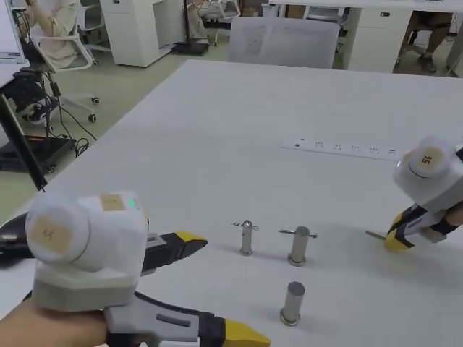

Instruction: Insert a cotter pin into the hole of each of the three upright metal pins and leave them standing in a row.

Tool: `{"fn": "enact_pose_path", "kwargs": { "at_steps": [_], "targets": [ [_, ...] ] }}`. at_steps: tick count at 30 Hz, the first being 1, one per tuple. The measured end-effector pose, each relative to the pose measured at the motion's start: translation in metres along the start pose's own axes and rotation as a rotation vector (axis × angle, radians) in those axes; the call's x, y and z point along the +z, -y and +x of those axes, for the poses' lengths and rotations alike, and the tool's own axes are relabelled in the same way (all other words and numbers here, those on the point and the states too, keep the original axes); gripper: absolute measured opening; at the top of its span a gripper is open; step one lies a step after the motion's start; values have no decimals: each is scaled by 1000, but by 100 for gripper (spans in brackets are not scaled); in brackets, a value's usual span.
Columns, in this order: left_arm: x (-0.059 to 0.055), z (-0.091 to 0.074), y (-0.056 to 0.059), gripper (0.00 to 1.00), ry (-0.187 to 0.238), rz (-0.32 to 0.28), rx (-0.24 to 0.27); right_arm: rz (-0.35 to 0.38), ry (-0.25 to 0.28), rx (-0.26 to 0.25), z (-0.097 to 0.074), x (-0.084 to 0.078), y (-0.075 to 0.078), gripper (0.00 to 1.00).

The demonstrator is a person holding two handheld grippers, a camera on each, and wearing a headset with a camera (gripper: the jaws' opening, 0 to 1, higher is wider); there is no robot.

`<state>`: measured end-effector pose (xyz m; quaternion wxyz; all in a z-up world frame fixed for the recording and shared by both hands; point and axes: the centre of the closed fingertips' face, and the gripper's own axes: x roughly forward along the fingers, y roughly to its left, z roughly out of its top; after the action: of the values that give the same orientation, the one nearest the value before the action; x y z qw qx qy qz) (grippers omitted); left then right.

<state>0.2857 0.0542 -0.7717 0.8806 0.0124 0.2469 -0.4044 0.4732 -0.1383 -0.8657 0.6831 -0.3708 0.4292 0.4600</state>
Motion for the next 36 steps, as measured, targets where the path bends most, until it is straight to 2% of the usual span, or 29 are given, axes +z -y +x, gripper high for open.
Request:
{"fn": "enact_pose_path", "kwargs": {
  "at_steps": [13,21,27,31,36],
  "targets": [
    [-1,2,2,88,-2,-6,-13,52,-17,61,0,-1,0,11],
    [0,3,3,86,-2,-7,-20,20,-43,39,0,-2,-6,5],
    [-1,3,5,84,-5,-7,-27,3,-42,22,0,-3,-9,4],
    [0,4,5,83,-4,-6,-32,24,-32,28,-1,-2,-10,3],
    [0,4,5,82,-3,-7,-34,8,-30,20,-7,-1,-14,2]
  ]
}}
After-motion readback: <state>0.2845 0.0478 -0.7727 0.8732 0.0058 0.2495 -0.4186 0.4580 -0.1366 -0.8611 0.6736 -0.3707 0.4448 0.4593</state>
